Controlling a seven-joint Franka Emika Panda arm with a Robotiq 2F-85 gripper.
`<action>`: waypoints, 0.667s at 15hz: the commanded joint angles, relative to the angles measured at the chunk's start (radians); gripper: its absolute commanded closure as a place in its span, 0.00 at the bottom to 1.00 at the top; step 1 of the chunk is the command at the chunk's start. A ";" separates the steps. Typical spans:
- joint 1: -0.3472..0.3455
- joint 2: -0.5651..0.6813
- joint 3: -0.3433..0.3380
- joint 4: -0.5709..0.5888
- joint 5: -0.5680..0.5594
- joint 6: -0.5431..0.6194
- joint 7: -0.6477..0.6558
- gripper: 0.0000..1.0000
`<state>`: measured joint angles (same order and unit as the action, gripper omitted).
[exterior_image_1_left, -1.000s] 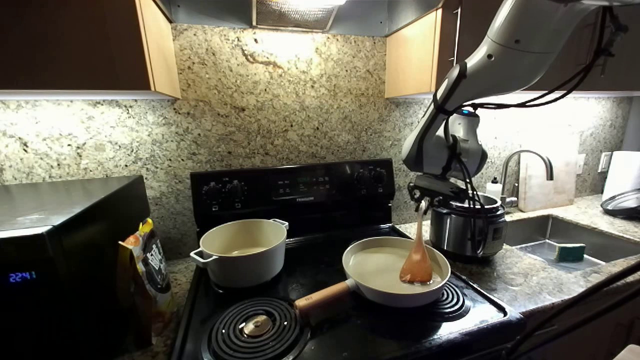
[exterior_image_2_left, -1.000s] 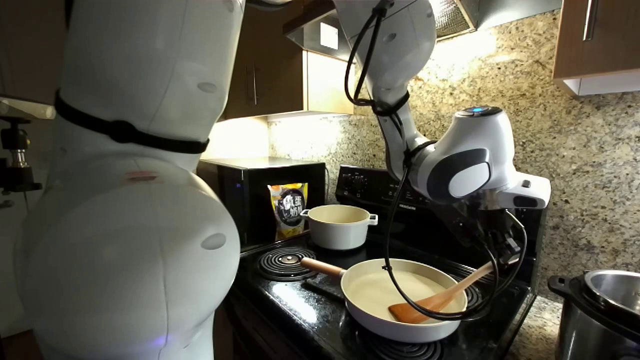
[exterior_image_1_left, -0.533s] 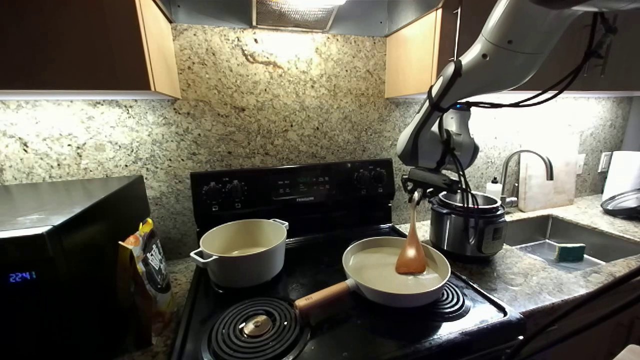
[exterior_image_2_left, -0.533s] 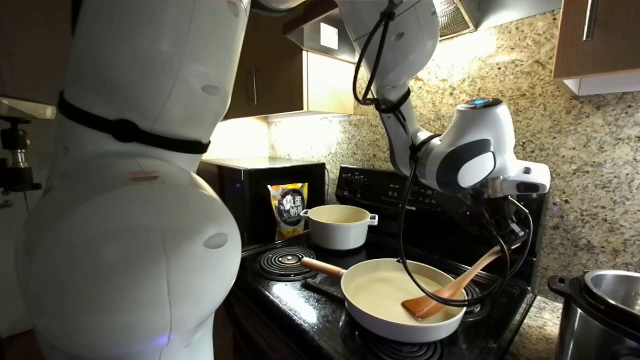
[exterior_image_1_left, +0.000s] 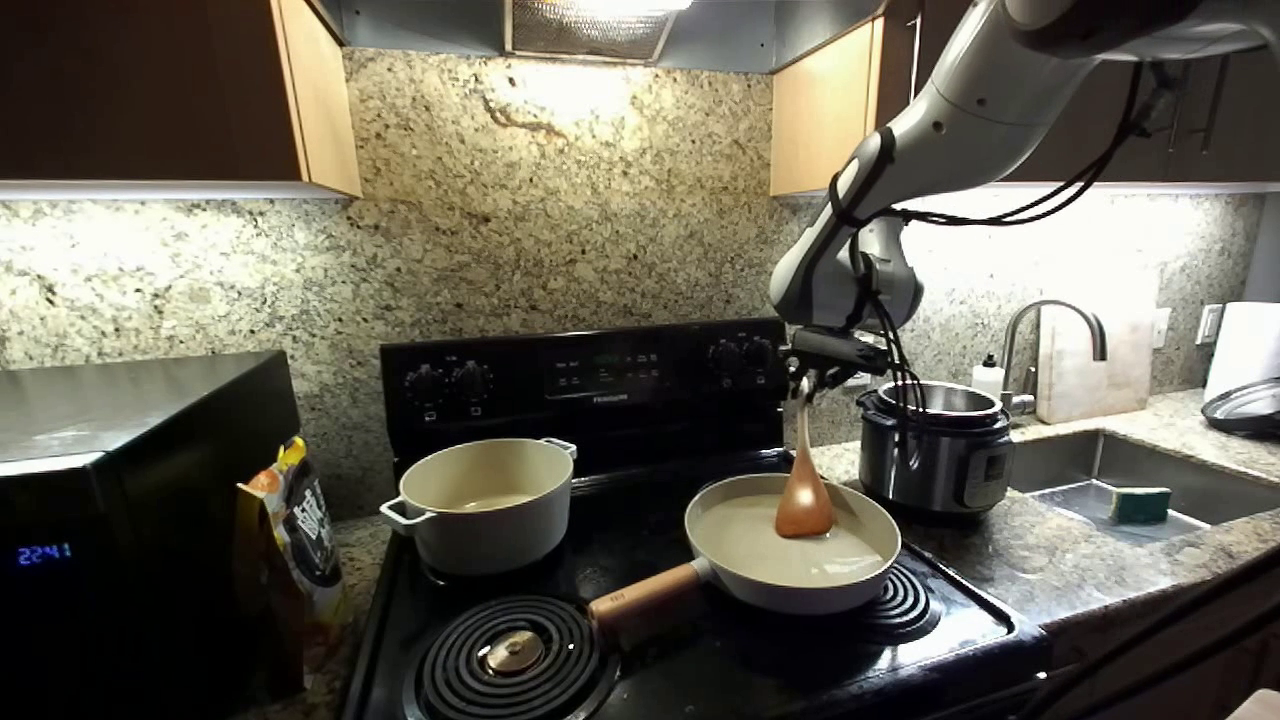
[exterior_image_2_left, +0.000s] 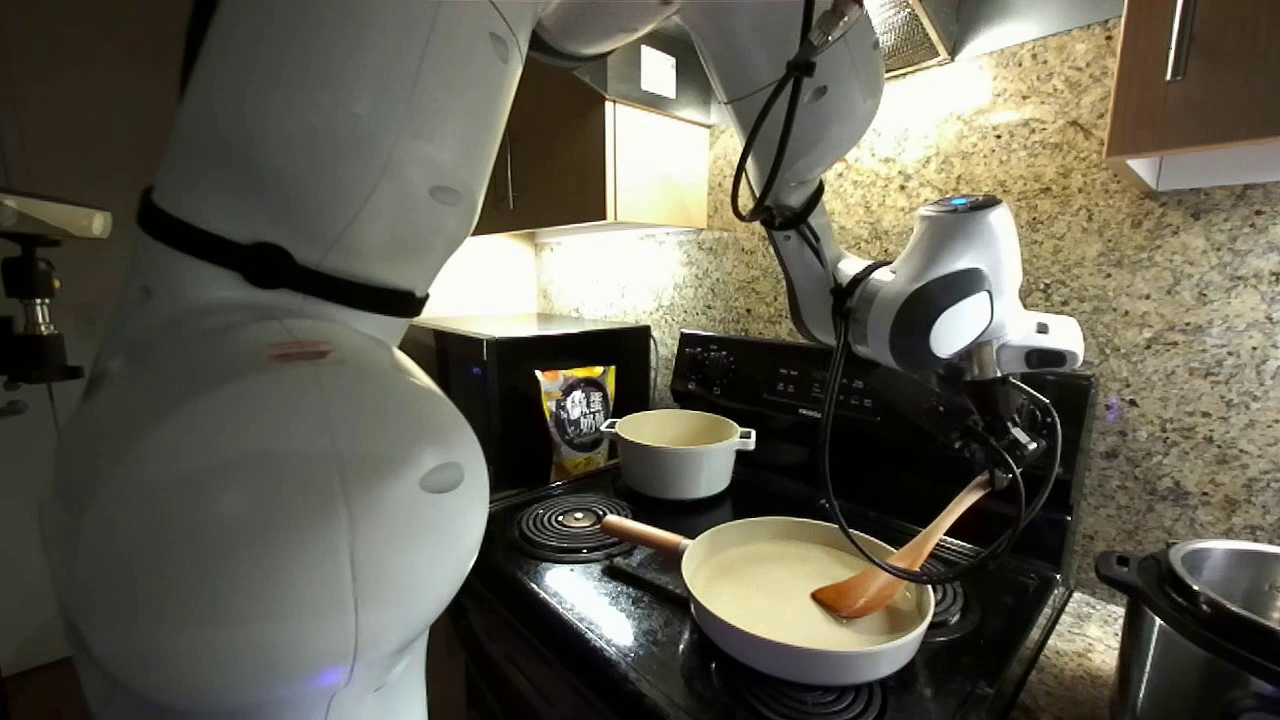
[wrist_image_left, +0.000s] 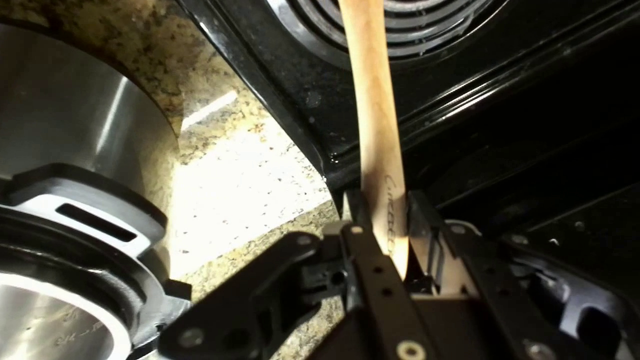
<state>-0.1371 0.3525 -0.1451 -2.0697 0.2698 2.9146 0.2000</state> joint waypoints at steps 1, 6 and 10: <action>0.047 0.023 -0.010 0.074 -0.058 -0.070 0.058 0.94; 0.048 0.030 0.024 0.136 -0.068 -0.151 0.012 0.94; 0.043 0.033 0.034 0.165 -0.079 -0.219 -0.005 0.94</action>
<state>-0.0834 0.3826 -0.1195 -1.9318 0.2169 2.7534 0.2179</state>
